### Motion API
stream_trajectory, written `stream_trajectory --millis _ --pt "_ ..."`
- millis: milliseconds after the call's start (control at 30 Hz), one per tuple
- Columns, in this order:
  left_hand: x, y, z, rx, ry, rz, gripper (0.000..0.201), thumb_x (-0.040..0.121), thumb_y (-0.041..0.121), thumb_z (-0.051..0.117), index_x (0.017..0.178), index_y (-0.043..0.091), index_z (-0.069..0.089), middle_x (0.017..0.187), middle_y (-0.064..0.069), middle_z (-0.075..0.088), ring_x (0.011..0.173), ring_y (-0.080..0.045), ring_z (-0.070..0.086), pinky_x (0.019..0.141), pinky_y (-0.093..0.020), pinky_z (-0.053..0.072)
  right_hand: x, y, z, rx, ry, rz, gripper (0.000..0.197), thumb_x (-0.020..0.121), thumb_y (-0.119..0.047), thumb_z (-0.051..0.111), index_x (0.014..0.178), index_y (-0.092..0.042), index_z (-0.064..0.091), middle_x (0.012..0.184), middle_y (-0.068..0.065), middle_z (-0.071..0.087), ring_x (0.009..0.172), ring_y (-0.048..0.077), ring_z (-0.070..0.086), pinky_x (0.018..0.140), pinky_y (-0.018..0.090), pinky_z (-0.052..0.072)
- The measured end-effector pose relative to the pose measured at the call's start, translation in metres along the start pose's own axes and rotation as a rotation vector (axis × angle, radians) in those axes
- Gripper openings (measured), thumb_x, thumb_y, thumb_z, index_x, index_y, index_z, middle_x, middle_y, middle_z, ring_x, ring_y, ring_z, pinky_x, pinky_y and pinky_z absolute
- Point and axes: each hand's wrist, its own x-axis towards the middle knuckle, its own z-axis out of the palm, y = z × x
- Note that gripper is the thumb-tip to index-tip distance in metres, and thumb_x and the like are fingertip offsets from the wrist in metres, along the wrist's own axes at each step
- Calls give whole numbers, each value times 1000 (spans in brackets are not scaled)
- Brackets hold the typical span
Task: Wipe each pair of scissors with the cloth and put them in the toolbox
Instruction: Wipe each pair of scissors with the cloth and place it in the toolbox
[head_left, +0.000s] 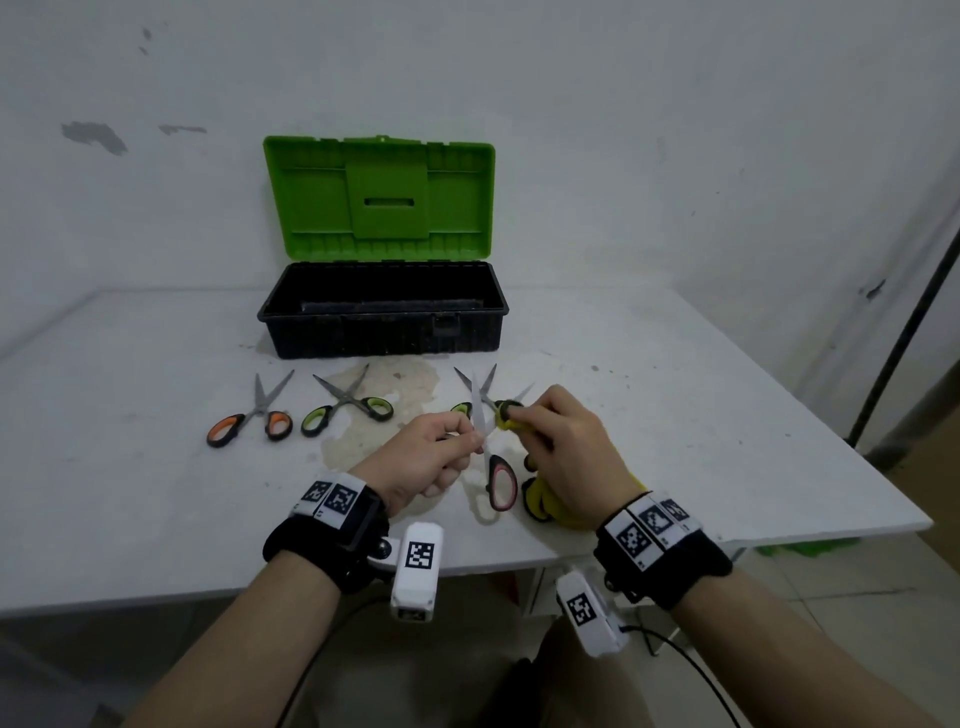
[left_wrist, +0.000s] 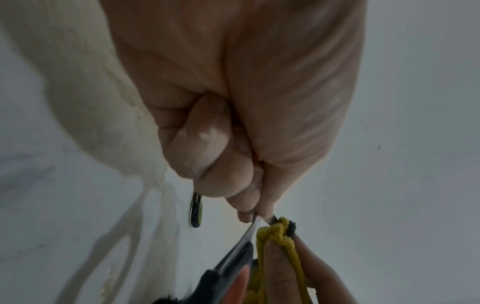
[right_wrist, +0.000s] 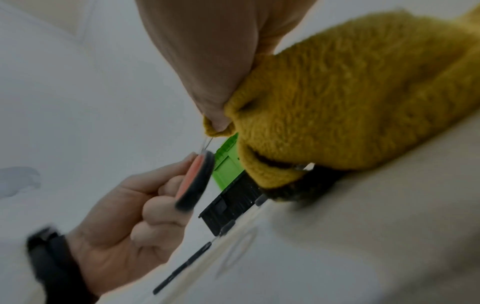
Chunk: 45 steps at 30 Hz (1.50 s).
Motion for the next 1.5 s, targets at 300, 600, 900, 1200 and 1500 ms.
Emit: stream_trajectory --millis 300,600,900,1200,1500 --pt "1 -1 3 -22 8 -34 14 101 19 53 91 11 56 56 4 41 42 -7 29 35 -17 19 -1 -15 -3 -2 18 -93 20 93 -16 64 111 -11 69 89 2 51 67 15 52 58 32 51" --pt "0 -2 0 80 -13 -4 16 100 20 56 86 13 55 54 6 45 42 -9 31 36 -19 22 3 0 2 -43 -4 24 17 95 -20 61 106 -15 72 88 0 52 64 16 52 59 32 50" --pt "0 -7 -3 70 -19 -99 10 99 20 56 92 13 56 53 8 46 41 -6 32 35 -17 22 13 24 -19 -43 139 266 20 93 -25 63 106 -14 74 84 -1 53 72 12 51 65 8 35" --pt "7 -2 -11 -14 15 -109 6 99 13 54 93 15 56 62 -1 50 43 -9 30 38 -17 20 12 0 -36 61 -30 129 25 89 -14 65 112 -22 71 97 -8 61 84 3 57 74 6 40" --pt "2 -1 -12 2 -48 -117 21 100 19 54 106 3 66 52 6 35 43 -9 24 39 -21 15 19 -20 -29 -16 -213 -72 28 83 -10 71 110 -19 70 102 -4 64 91 13 60 82 26 51"
